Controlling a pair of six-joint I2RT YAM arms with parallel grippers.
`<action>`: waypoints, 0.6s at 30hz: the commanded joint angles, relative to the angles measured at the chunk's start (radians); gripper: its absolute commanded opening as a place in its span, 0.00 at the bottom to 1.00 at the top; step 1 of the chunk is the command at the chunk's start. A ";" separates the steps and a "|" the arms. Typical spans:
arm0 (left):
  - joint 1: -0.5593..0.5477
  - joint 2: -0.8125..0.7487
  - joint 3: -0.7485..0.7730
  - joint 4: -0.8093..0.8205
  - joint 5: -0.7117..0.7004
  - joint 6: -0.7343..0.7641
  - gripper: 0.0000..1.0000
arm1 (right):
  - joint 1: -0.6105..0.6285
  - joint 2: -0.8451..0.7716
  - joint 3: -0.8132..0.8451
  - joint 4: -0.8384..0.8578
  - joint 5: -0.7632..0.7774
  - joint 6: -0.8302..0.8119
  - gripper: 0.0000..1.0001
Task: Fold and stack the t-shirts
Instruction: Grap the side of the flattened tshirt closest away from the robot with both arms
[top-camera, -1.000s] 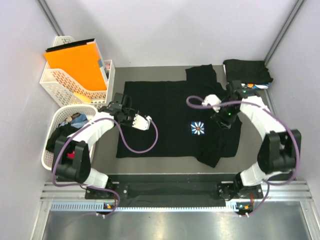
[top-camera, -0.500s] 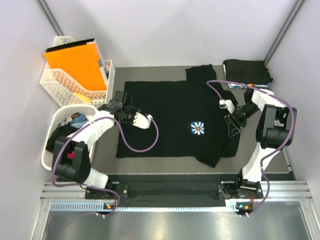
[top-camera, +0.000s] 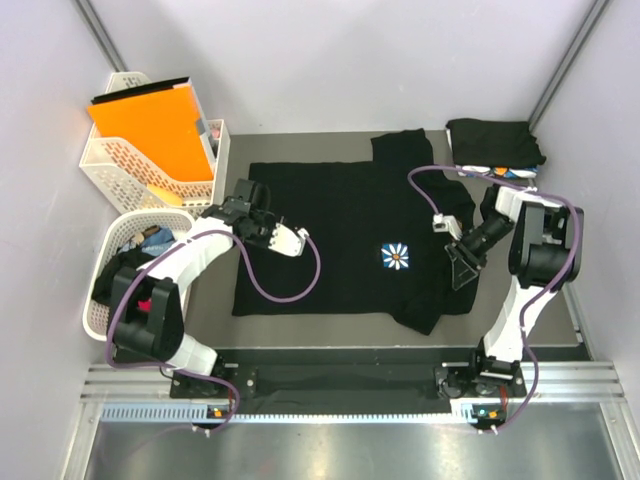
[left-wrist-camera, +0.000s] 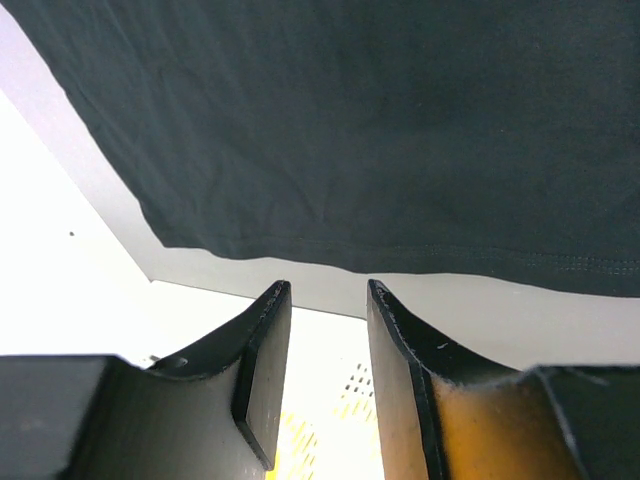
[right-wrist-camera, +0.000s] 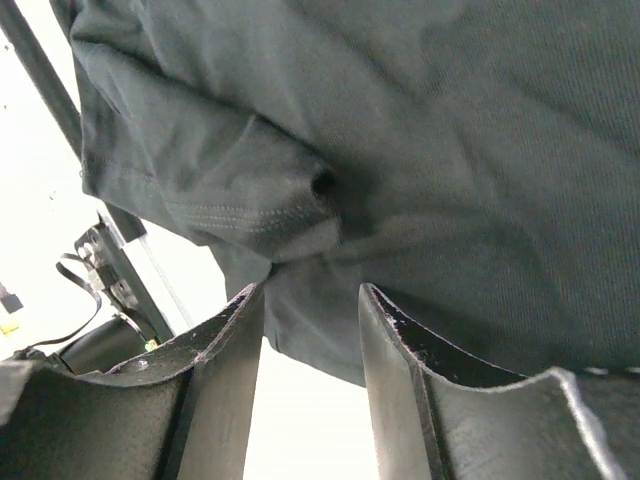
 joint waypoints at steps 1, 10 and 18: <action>-0.012 0.006 0.032 -0.017 0.002 0.001 0.42 | 0.024 0.016 0.028 -0.131 -0.069 -0.048 0.43; -0.027 0.011 0.035 -0.011 -0.007 -0.014 0.42 | 0.050 0.065 0.136 -0.130 -0.097 -0.045 0.44; -0.032 0.008 0.034 -0.011 -0.020 -0.023 0.42 | 0.070 0.082 0.134 -0.130 -0.083 -0.053 0.42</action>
